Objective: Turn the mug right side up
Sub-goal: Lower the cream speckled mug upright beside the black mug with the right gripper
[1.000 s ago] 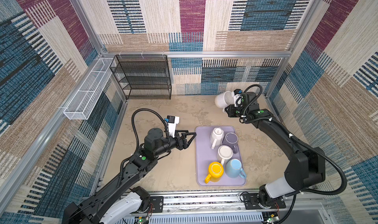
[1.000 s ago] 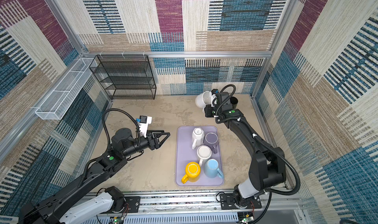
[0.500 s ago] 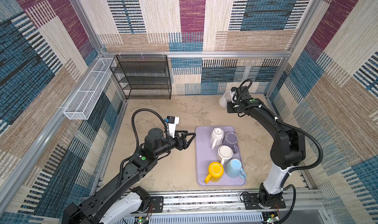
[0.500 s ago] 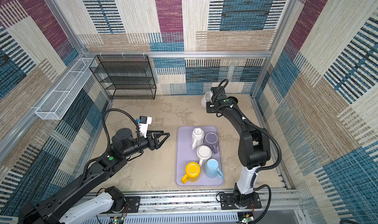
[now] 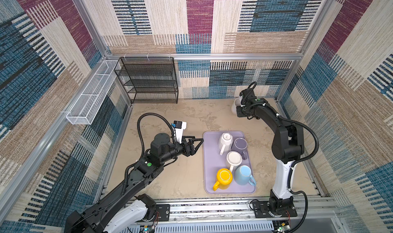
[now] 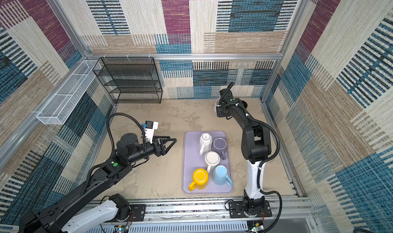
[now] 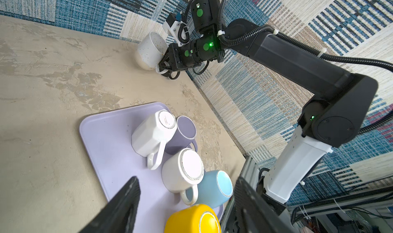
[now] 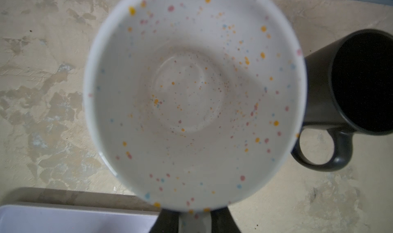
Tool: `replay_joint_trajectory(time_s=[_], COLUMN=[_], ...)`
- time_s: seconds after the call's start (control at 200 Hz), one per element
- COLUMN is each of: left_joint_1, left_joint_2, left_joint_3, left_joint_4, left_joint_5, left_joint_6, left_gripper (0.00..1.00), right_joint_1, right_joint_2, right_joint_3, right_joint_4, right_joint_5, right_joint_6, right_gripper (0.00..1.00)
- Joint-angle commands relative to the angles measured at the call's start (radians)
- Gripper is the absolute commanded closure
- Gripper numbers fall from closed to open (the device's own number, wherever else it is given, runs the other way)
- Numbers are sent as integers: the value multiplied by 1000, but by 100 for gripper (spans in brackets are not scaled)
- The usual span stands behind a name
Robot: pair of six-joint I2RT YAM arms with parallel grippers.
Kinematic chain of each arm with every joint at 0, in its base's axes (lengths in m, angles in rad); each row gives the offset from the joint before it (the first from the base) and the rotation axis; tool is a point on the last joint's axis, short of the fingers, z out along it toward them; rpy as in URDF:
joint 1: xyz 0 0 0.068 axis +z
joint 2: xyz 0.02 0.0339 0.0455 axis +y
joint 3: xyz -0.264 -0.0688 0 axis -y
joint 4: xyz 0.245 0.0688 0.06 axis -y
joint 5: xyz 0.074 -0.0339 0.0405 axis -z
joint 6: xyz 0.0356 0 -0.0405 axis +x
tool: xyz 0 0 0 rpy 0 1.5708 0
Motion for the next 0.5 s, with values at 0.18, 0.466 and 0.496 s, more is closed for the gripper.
replay_joint_trajectory(time_s=[0.18,0.466,0.496], left_joint_1=[2,1,1], left_joint_2=[19,38,38], left_joint_3=[11,15,15], left_joint_4=[12,21,20], left_joint_5=[2,6,6], left_joint_6=[36,40,40], left_gripper=[29,29,29], right_joint_1=[-29,-43,-43], right_joint_2=[64,106,109], right_joint_3=[82,121,125], right_joint_4=[6,-18,-21], right_joint_5=[34,38,40], right_joint_6=[-29,-49,-49], right_gripper=[100,100,100])
